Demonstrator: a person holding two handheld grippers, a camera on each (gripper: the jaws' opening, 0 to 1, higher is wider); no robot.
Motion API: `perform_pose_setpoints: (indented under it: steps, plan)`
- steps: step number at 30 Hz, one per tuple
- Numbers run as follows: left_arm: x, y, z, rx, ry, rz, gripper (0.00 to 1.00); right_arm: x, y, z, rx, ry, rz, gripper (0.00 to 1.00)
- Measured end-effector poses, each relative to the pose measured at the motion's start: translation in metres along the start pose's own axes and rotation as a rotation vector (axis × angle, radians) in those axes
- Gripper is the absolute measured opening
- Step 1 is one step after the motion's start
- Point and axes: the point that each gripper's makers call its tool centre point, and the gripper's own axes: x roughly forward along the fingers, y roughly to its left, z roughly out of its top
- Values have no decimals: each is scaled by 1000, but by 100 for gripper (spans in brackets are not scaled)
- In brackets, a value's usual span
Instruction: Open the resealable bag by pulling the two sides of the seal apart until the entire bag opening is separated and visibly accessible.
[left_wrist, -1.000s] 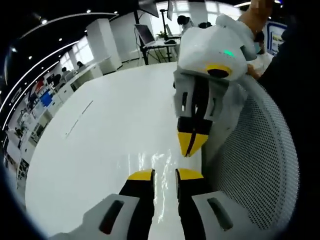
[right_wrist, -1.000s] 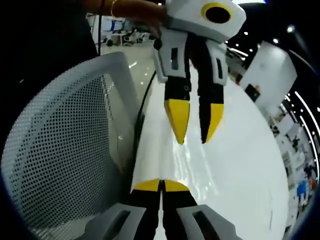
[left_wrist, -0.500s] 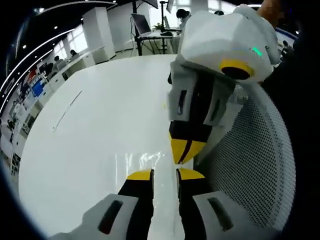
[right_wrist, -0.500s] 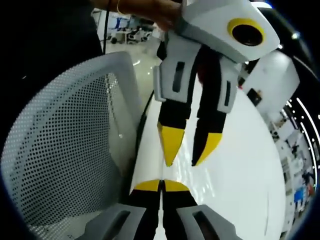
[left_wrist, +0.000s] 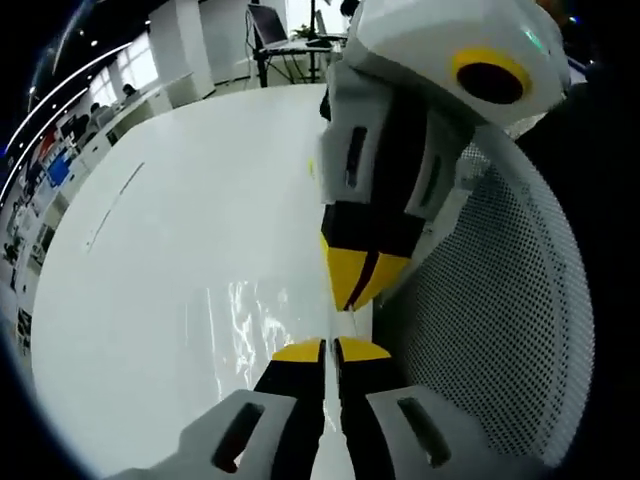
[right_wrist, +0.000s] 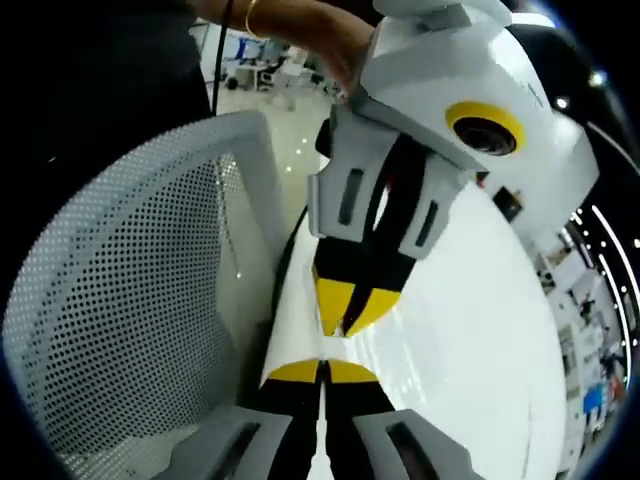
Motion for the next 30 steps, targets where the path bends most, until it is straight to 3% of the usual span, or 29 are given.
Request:
perform_pose_setpoints:
  steps: [5,8,20,22,24,25,30]
  plan:
    - [-1,1,0,-27,-6,-3,0,0,0,0,3,1,0,0]
    - [-3,9,1,-86,-7,48,0,0,-2,0,26,3,-11,0]
    - [-11,21,9,-83,-58,143,0,9,-12,10,66,0,-66,1]
    - [-14,25,12,-68,-67,165,0,12,-12,11,62,5,-69,0]
    - [-18,26,23,-81,-122,159,0,14,-13,11,59,12,-77,0]
    - [-23,31,30,-94,-153,187,0,13,-15,12,58,10,-92,0]
    - [-35,43,39,-33,-144,254,0,9,-23,10,80,19,-146,0]
